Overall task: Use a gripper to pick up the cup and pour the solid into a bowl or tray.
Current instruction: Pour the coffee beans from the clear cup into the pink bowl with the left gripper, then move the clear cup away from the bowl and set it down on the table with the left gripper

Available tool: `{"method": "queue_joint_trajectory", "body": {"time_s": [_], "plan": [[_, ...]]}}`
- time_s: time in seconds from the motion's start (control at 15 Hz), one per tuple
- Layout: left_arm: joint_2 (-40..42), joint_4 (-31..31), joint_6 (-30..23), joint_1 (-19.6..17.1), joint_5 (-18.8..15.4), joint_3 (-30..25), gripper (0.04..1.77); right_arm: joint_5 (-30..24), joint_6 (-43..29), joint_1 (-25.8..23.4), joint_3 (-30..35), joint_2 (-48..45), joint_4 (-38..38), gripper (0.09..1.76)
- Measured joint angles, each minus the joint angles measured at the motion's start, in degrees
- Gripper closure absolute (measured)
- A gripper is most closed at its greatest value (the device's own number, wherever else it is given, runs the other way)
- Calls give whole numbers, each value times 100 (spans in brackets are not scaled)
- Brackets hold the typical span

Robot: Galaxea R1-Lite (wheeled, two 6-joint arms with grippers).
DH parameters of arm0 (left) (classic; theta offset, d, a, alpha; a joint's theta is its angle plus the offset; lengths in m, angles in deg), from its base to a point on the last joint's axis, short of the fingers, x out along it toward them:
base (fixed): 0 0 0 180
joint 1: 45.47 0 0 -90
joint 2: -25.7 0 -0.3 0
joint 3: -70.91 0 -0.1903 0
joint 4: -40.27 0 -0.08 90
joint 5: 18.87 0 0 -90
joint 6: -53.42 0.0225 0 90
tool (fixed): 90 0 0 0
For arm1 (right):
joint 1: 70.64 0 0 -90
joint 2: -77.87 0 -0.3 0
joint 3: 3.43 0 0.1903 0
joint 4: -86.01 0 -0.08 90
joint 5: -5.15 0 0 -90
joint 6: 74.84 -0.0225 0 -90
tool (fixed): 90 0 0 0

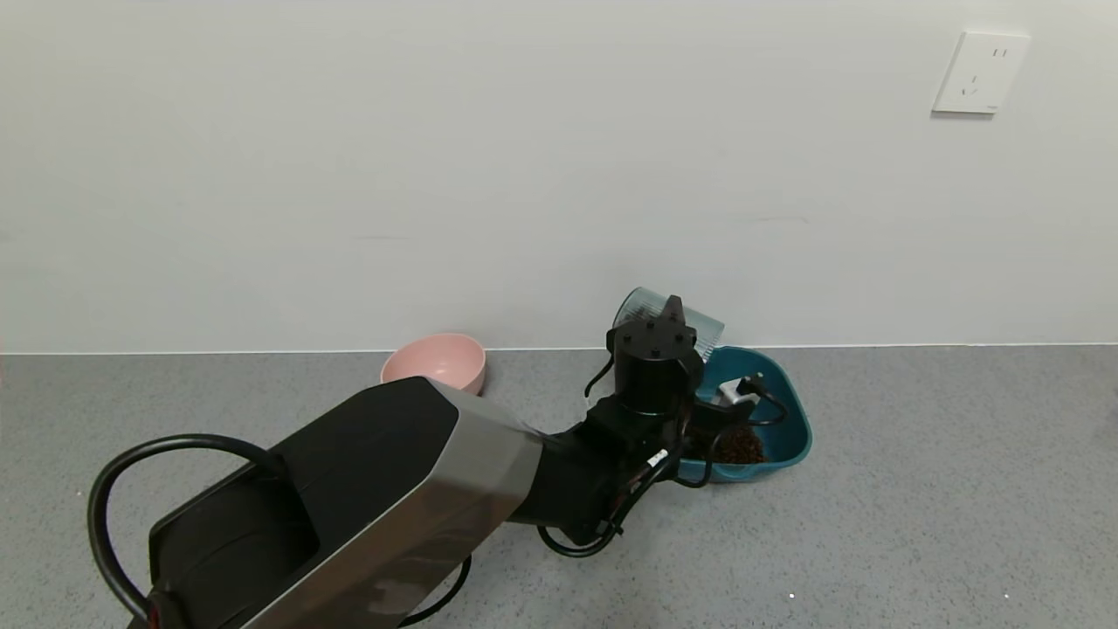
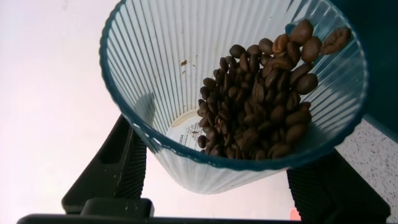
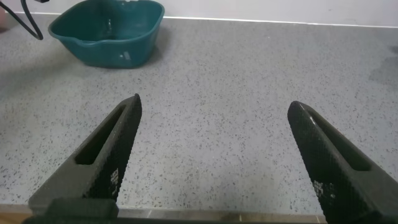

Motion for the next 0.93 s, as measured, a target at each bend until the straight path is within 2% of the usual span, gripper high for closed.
{"method": "queue_joint_trajectory", "body": {"time_s": [0.47, 0.67, 0.93], "plan": [[77, 623, -232, -21, 41, -152, 53, 0, 0, 0, 0, 2, 0, 14], [247, 578, -820, 2, 277, -328, 53, 0, 0, 2, 0, 2, 0, 14], [574, 306, -1940, 16, 312, -688, 53, 0, 0, 2, 0, 2, 0, 14]]}}
